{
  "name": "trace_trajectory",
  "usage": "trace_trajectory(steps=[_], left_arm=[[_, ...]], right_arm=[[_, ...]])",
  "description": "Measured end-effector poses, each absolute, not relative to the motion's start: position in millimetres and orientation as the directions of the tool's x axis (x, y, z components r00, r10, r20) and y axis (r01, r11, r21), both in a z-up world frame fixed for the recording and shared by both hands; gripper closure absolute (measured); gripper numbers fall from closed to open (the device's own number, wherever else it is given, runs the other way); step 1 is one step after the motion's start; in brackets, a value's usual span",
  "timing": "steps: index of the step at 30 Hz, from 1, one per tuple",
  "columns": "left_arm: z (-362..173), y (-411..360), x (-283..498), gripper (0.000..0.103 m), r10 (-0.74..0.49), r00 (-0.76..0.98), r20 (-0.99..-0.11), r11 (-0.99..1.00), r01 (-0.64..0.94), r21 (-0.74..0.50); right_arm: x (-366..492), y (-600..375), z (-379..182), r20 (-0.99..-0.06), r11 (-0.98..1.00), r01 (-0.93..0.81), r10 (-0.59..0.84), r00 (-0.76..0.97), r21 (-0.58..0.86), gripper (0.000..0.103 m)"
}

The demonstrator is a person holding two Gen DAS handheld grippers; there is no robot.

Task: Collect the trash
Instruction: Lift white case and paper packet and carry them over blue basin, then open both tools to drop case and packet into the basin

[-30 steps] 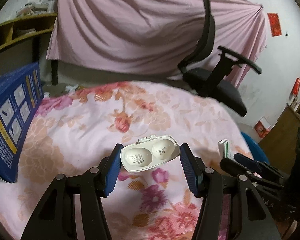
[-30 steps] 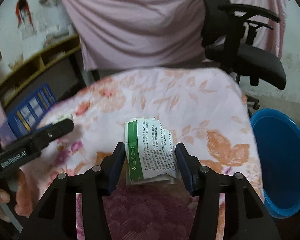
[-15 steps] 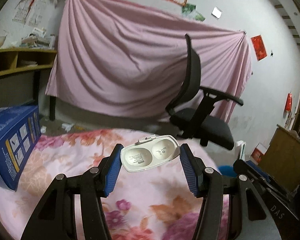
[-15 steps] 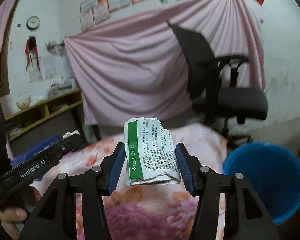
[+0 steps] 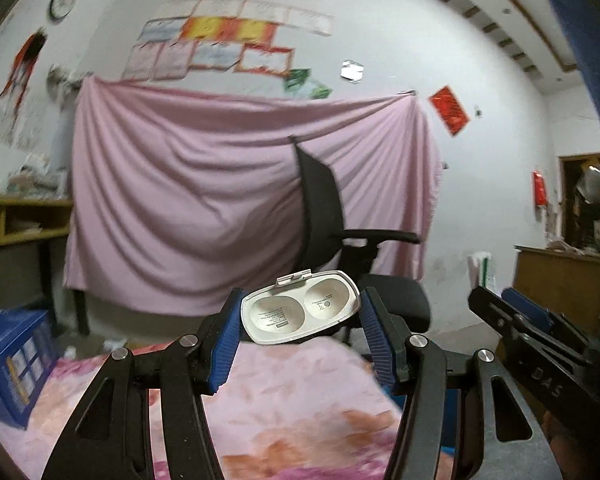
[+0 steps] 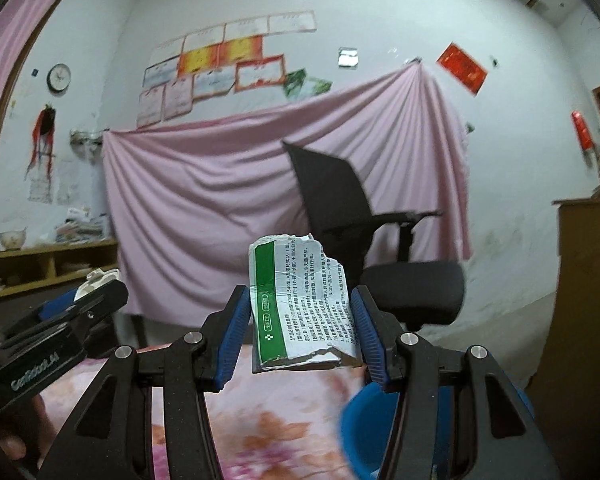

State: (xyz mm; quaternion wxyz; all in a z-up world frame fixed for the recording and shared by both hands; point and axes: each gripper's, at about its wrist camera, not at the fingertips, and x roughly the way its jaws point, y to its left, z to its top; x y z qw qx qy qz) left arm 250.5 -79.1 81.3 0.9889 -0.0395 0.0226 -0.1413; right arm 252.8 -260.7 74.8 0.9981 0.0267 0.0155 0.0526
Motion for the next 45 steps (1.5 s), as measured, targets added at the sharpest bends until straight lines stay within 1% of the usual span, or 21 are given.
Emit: trace_trajectory(steps=[4,8,11,15,19,25,29,33,37,45], left_arm=[[88.3,-117.0,249.0,0.051,-0.334,0.943,0.007,0.942,0.334,-0.022],[94.1,-156.9,256.1,0.051,-0.389,0.921,0.019,0.921,0.388,0.019],[95.1,-178.8,263.2,0.051,-0.420,0.908,0.009,0.907,0.419,0.036],[92.5,-202.9,276.3,0.051,-0.446,0.895,-0.022,0.894,0.446,0.041],[88.0,-220.6,291.7,0.051,-0.467,0.880,-0.093,0.882,0.471,0.024],[77.0,-238.3,315.5,0.051,-0.486,0.841,-0.239,0.869,0.495,-0.025],[69.9,-242.9,336.0,0.051,-0.509,0.786,-0.351,0.854,0.512,-0.090],[63.5,-250.3,355.4,0.051,-0.516,0.734,-0.442,0.849,0.508,-0.148],[56.4,-255.8,368.3,0.051,-0.506,0.697,-0.509,0.853,0.493,-0.172],[40.8,-255.7,373.6,0.050,-0.490,0.646,-0.585,0.862,0.460,-0.214]], right_arm=[[247.8,-285.6,79.5,0.015,0.998,-0.037,0.037,0.999,0.050,0.053],[244.7,-316.4,82.7,0.034,0.997,0.027,-0.030,0.999,0.076,0.053],[244.8,-338.1,80.8,0.027,0.992,0.062,-0.066,0.997,0.108,0.053],[250.1,-367.4,74.1,-0.016,0.983,0.103,-0.102,0.995,0.153,0.053],[258.5,-386.9,66.8,-0.072,0.973,0.125,-0.113,0.991,0.193,0.053],[271.0,-399.3,59.2,-0.160,0.964,0.138,-0.103,0.982,0.227,0.053],[276.7,-406.8,51.1,-0.218,0.954,0.155,-0.099,0.971,0.258,0.052],[283.7,-412.1,40.8,-0.292,0.942,0.180,-0.094,0.952,0.284,0.052],[288.6,-416.9,32.5,-0.340,0.932,0.192,-0.081,0.937,0.307,0.052],[296.3,-418.9,26.3,-0.397,0.925,0.191,-0.048,0.916,0.329,0.052]])
